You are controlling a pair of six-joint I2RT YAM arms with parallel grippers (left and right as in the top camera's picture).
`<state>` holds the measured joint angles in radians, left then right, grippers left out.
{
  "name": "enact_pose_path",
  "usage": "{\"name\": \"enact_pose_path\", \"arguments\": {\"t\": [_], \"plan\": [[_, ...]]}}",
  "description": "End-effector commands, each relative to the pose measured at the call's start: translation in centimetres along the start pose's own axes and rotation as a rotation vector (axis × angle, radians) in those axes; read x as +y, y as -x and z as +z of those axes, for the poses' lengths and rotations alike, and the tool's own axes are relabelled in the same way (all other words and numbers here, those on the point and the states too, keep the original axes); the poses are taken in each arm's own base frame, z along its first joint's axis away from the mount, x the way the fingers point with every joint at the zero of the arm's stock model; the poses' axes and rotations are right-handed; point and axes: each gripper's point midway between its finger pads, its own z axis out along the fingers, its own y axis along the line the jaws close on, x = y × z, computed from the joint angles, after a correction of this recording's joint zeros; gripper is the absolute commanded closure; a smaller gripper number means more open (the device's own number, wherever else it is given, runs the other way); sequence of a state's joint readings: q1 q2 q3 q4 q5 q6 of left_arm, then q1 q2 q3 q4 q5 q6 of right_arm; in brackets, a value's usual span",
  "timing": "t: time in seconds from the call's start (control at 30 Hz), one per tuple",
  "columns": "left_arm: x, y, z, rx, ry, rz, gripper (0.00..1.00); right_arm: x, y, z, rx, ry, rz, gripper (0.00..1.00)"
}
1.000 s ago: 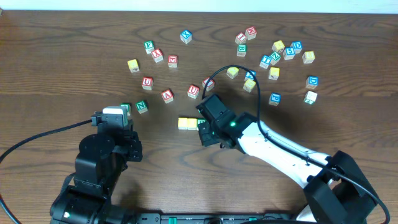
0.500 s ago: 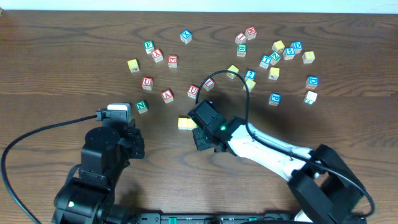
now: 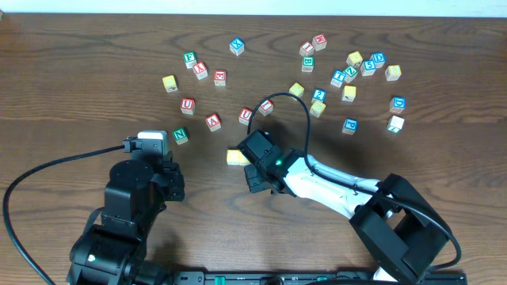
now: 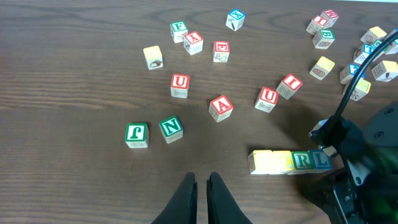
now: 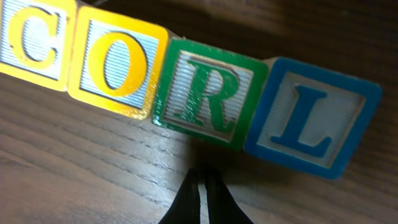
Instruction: Spell out CORL
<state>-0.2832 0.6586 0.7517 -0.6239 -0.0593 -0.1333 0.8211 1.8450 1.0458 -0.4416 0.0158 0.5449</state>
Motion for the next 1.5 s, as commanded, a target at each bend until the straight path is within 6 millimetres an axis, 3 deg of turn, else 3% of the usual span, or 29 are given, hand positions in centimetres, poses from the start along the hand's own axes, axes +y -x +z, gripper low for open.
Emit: {"name": "enact_pose_path", "arguments": {"t": [0.0, 0.77, 1.0, 1.13, 1.23, 1.47], "plan": [[0.2, 1.4, -0.7, -0.040, 0.012, 0.000, 0.93, 0.1, 0.1, 0.2, -0.011, -0.004, -0.009, 0.99], [0.2, 1.3, -0.7, -0.037, 0.012, 0.000, 0.92, 0.1, 0.4, 0.2, -0.025, -0.010, -0.024, 0.99], [0.2, 1.3, -0.7, -0.034, 0.013, 0.000, 0.93, 1.1, -1.0, -0.6, 0.035, 0.043, -0.053, 0.99], [0.2, 1.2, -0.7, -0.030, 0.014, 0.001, 0.93, 3.1, -0.6, -3.5, -0.032, 0.077, -0.100, 0.99], [0.2, 1.2, -0.7, -0.030, 0.014, 0.001, 0.92, 3.6, 0.3, -6.0, -0.103, 0.081, -0.111, 0.99], [0.2, 1.2, -0.7, -0.031, 0.013, 0.001, 0.93, 0.3, 3.8, -15.7, -0.401, -0.030, -0.036, 0.99]]}}
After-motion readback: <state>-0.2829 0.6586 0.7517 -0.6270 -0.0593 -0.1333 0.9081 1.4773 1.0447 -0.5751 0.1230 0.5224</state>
